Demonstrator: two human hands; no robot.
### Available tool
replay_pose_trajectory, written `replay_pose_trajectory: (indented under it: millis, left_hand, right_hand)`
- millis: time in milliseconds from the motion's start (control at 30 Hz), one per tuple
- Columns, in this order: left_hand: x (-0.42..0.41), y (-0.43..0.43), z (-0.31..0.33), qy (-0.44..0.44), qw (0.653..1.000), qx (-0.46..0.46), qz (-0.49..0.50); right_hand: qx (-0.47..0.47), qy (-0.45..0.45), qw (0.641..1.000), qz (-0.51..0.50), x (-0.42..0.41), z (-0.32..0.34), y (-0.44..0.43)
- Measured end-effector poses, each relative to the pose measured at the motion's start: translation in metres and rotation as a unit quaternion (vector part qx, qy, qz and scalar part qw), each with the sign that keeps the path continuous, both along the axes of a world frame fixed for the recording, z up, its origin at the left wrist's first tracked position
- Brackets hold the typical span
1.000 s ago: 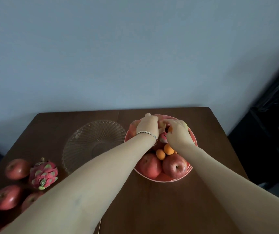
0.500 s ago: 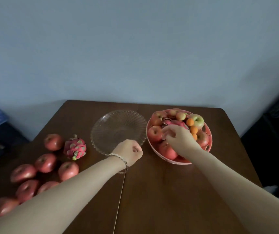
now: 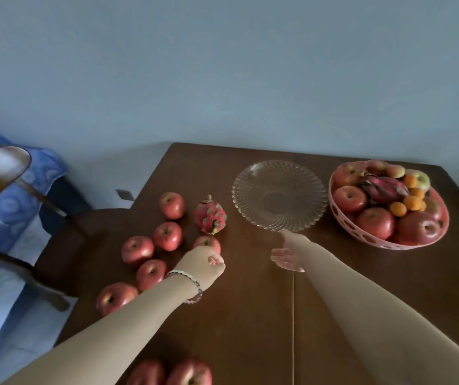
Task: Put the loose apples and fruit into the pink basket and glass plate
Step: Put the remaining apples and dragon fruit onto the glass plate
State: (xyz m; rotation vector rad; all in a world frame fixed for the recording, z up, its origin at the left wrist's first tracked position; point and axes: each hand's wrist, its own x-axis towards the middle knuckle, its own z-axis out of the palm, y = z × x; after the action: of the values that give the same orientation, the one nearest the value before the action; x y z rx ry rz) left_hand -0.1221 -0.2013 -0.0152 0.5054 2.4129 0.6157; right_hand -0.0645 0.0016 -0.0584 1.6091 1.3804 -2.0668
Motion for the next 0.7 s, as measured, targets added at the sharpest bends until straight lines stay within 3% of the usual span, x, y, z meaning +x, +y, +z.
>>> replay_pose_trajectory:
  millis: [233,433,600,700]
  left_hand:
    - [-0.036,-0.048,-0.015,0.002,1.000,0.027,-0.011]
    - [-0.040,-0.059,-0.035,0.015,0.999,0.032,-0.003]
    - [-0.035,-0.055,-0.043,0.045,0.997,0.059,0.027]
    - [-0.038,-0.048,-0.047,0.104,0.994,0.007,-0.016]
  right_hand:
    - [0.015,0.006,0.992,-0.127,-0.041,-0.025,-0.013]
    - [0.020,0.027,0.976,-0.213,-0.028,-0.035,-0.007]
    - [0.011,0.030,0.973,-0.228,0.025,-0.039,-0.022]
    - [0.010,0.004,0.982,-0.189,0.060,-0.039,-0.030]
